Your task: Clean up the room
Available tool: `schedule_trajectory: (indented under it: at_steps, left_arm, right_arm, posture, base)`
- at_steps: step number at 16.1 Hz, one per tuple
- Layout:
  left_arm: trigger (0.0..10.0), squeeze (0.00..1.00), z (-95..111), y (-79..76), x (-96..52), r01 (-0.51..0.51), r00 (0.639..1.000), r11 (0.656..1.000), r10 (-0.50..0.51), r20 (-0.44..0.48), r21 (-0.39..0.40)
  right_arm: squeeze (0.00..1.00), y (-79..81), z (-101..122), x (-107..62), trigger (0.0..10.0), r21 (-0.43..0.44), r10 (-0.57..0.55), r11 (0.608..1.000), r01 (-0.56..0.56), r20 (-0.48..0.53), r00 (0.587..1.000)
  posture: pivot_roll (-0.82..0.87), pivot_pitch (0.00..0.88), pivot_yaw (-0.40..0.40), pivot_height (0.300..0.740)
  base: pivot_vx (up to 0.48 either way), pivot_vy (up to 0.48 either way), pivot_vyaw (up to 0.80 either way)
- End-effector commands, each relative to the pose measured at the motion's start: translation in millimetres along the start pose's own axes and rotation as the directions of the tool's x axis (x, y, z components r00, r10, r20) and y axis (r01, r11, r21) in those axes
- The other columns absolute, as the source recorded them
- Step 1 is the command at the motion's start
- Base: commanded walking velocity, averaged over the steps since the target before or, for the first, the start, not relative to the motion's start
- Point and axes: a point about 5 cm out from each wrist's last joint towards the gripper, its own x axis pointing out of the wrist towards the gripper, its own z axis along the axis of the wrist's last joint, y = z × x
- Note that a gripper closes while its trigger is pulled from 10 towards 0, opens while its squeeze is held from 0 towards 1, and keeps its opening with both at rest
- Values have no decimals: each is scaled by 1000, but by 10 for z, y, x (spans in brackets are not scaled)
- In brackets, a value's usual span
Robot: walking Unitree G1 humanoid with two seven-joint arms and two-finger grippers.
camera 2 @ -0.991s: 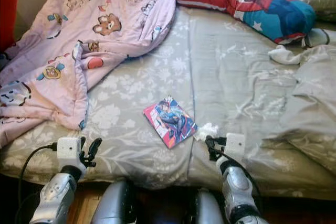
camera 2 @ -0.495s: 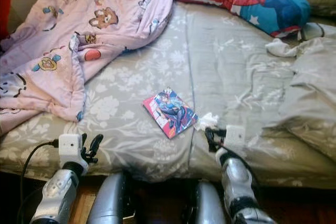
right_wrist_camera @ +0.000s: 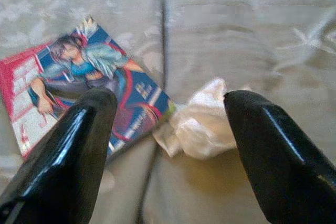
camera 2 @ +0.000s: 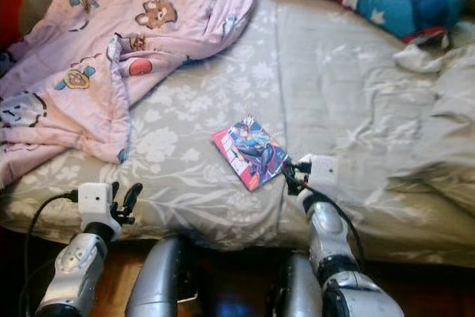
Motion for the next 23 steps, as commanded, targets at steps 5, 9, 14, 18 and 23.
schedule_trajectory:
  at_steps: [5, 9, 14, 18, 23]
  left_arm:
    - [10000, 0, 195, -75, -43, 45, 998, 999, -44, 43, -24]
    - [10000, 0, 545, -133, -52, 71, 990, 996, -65, 122, -46]
    - [10000, 0, 835, -167, -50, 80, 983, 996, -70, 170, -50]
    - [10000, 0, 765, -103, -207, 53, 992, 998, -47, 117, -47]
    - [10000, 0, 704, -36, -337, 29, 997, 999, -26, 70, -43]
  right_arm:
    - [851, -82, 47, 58, 10000, -3, -57, 998, 57, -68, 996]
    - [1000, -53, 184, 131, 10000, -17, -52, 999, 52, -55, 997]
    - [1000, -58, 462, 219, 10000, 10, -56, 998, 55, 38, 998]
    - [0, -122, 537, 230, 10000, 18, -108, 994, 107, 62, 992]
    - [0, -210, 357, 165, 0, -2, -145, 989, 145, -3, 989]
  posture:
    - [204, 342, 32, 583]
    - [221, 439, 46, 583]
    - [233, 513, 48, 583]
    - [239, 541, 47, 583]
    - [246, 549, 49, 583]
  base:
    - [0, 0, 0]
    - [0, 0, 0]
    - [0, 0, 0]
    - [0, 0, 0]
    - [0, 0, 0]
